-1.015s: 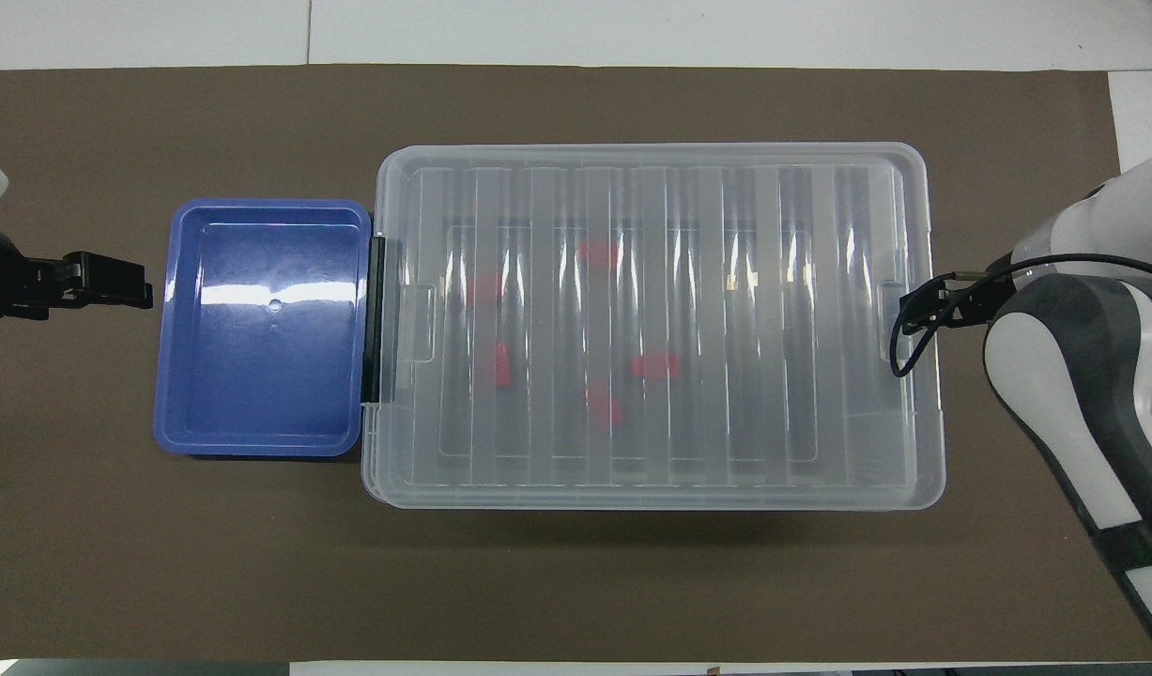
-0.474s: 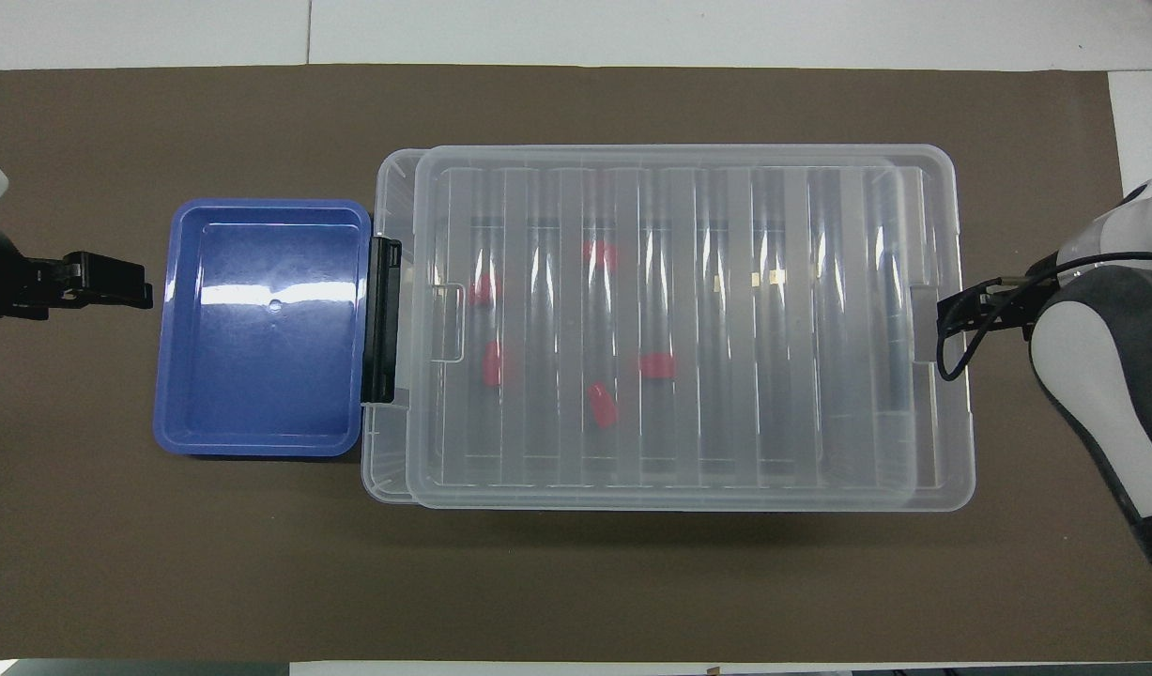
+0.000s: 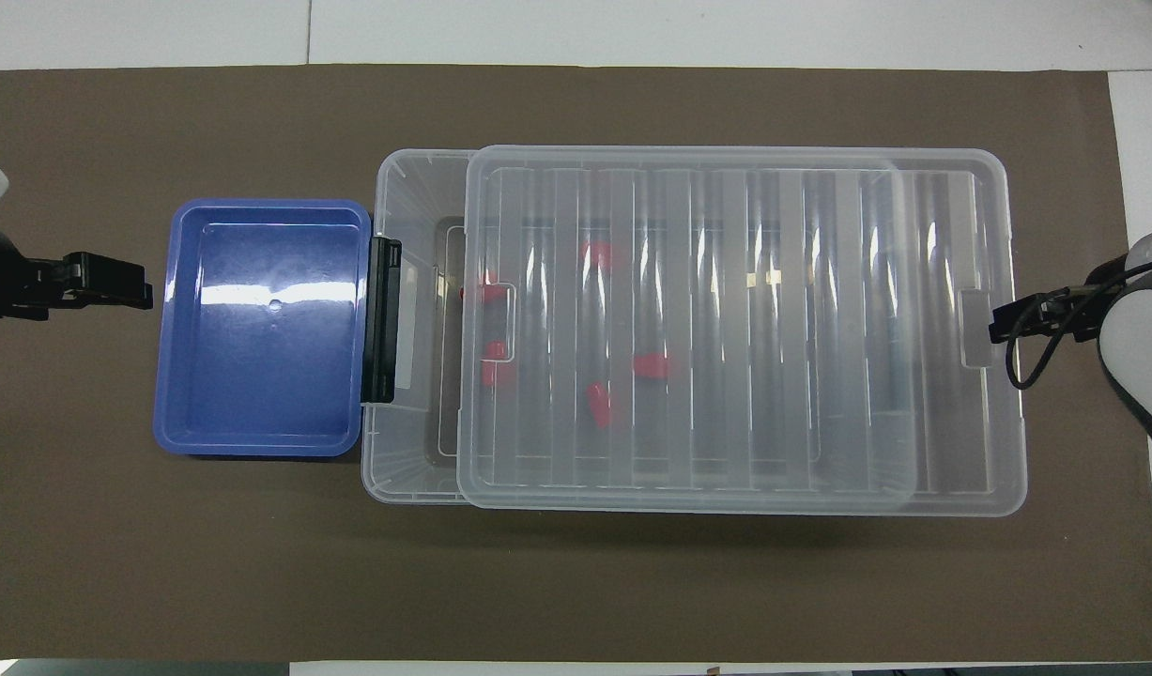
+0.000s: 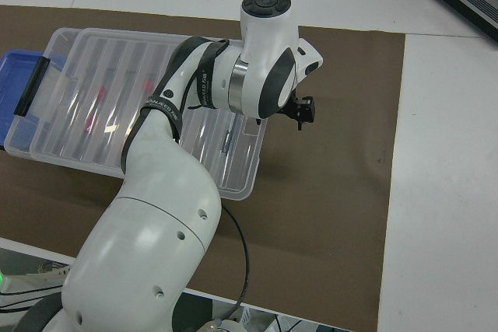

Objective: Place red block in blue tray from box
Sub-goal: 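Hook the clear lid with the right gripper and slide it away from the blue tray, then reach the left gripper over the blue tray into the opened box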

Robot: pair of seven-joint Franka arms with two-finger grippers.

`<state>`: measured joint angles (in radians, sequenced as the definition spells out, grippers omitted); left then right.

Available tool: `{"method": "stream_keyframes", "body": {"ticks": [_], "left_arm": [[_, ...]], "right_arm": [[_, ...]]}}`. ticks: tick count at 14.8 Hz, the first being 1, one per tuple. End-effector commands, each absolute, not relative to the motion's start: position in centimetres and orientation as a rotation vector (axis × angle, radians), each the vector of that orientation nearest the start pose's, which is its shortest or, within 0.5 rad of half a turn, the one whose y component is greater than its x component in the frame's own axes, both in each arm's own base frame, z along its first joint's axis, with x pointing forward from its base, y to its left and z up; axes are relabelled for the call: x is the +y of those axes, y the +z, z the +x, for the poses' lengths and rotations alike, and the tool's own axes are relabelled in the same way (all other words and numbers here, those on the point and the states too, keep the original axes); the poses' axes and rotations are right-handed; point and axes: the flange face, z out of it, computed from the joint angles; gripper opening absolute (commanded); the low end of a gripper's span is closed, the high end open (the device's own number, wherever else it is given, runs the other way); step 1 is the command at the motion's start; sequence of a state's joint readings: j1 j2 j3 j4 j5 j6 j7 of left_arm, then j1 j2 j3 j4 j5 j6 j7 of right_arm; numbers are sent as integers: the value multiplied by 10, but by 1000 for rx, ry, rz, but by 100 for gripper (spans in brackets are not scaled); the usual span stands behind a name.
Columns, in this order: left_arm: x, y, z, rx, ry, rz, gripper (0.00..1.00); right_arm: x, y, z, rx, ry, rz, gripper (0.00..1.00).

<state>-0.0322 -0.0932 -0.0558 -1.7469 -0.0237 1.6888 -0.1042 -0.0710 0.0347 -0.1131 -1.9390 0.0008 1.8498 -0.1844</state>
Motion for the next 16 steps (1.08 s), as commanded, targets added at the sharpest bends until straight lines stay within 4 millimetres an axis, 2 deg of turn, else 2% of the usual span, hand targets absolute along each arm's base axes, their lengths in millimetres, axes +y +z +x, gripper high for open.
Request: {"method": "stream_keyframes", "body": {"ticks": [1,11,14,16], "left_arm": [[-47,601,529,-30,-24,-3157,100],[-64,593,526,15,-24,-3155,100],[-90,591,520,44,-40,-3156,100],[-117,585,516,24,-67,-3161,100]], "right_arm": [[-119,458,538,-46,162,-3129,100],[-177,458,525,-142,146,-3136,100],[-195,460,521,-168,117,-3148,100],[-199,460,520,-159,118,-3148,100]]}}
